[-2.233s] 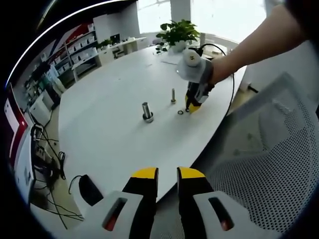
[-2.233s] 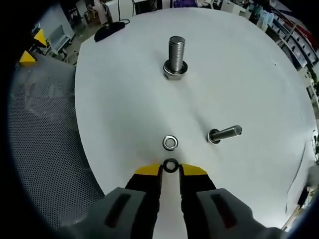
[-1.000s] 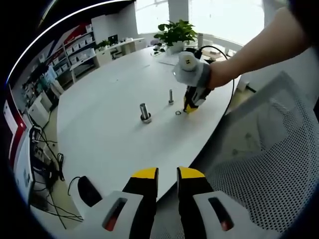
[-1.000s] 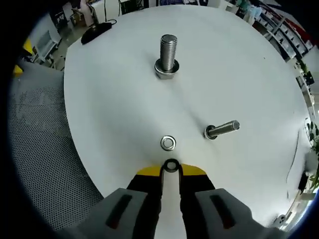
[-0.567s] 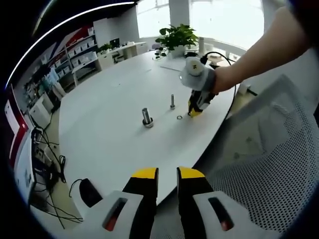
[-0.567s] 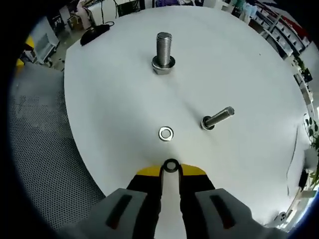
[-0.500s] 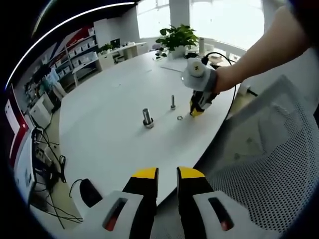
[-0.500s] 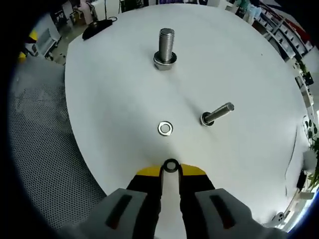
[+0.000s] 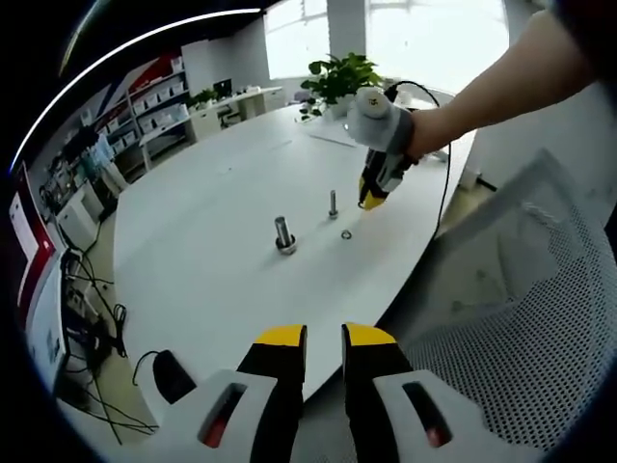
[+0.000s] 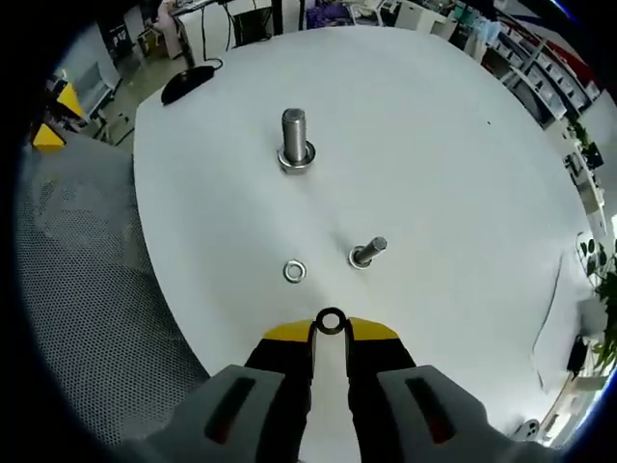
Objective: Place the washer onto the threaded stud by aligning its center hole with the stud, sliding it down to the base, and recovering from edge contact or off-axis alignment until the washer reaches the visible bottom stop.
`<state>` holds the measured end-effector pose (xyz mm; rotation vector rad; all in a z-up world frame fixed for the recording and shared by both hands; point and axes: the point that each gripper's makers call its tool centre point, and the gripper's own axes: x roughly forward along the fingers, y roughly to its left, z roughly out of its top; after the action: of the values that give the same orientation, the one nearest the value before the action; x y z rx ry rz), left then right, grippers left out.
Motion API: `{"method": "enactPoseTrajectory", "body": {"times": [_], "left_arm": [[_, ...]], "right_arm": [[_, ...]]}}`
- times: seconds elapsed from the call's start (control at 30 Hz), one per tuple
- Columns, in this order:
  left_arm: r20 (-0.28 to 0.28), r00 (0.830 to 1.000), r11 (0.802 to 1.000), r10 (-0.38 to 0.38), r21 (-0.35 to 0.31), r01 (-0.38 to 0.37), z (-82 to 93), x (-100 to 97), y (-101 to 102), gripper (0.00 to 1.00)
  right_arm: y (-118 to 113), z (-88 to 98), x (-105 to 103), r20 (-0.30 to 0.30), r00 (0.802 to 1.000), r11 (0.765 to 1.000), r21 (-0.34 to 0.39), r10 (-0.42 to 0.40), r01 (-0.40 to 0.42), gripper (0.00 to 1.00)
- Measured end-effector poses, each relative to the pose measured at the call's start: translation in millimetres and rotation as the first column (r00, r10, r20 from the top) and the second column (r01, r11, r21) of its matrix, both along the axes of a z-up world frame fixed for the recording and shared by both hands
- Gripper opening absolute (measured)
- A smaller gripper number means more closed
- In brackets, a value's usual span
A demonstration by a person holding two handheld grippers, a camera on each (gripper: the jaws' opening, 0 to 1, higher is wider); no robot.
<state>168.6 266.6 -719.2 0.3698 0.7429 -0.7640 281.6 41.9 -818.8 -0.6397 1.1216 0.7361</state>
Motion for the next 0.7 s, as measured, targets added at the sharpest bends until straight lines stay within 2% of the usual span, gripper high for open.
{"method": "enactPoseTrajectory", "body": {"times": [0.03, 0.4, 0.5, 0.6, 0.7], "left_arm": [[-0.003, 1.0, 1.0, -0.003, 0.003, 0.003, -0.8, -0.4, 0.0, 0.12], [0.0, 1.0, 1.0, -0.003, 0.014, 0.003, -2.0, -0.7, 0.8, 0.12], [0.001, 1.0, 1.0, -0.005, 0.023, 0.005, -2.9, -1.3, 0.7, 0.12], [0.0, 1.0, 1.0, -0.003, 0.025, 0.003, -3.2, -0.6, 1.9, 0.12], [-0.007, 1.0, 1.0, -0.006, 0.022, 0.006, -4.0, -1.3, 1.4, 0.12]], "right_arm": [[-0.1, 3.8, 6.7, 0.03, 0.999, 1.0, -0.007, 0.023, -0.023, 0.14], [3.4, 29.7, 32.3, 0.103, 0.994, 0.999, 0.023, 0.036, -0.038, 0.14], [9.2, 27.0, 34.8, 0.104, 0.993, 0.998, 0.021, 0.05, -0.052, 0.14], [9.3, 20.4, 33.6, 0.091, 0.991, 0.996, -0.015, 0.094, -0.093, 0.14], [15.5, 19.4, 35.2, 0.091, 0.991, 0.995, -0.005, 0.103, -0.103, 0.14]]}}
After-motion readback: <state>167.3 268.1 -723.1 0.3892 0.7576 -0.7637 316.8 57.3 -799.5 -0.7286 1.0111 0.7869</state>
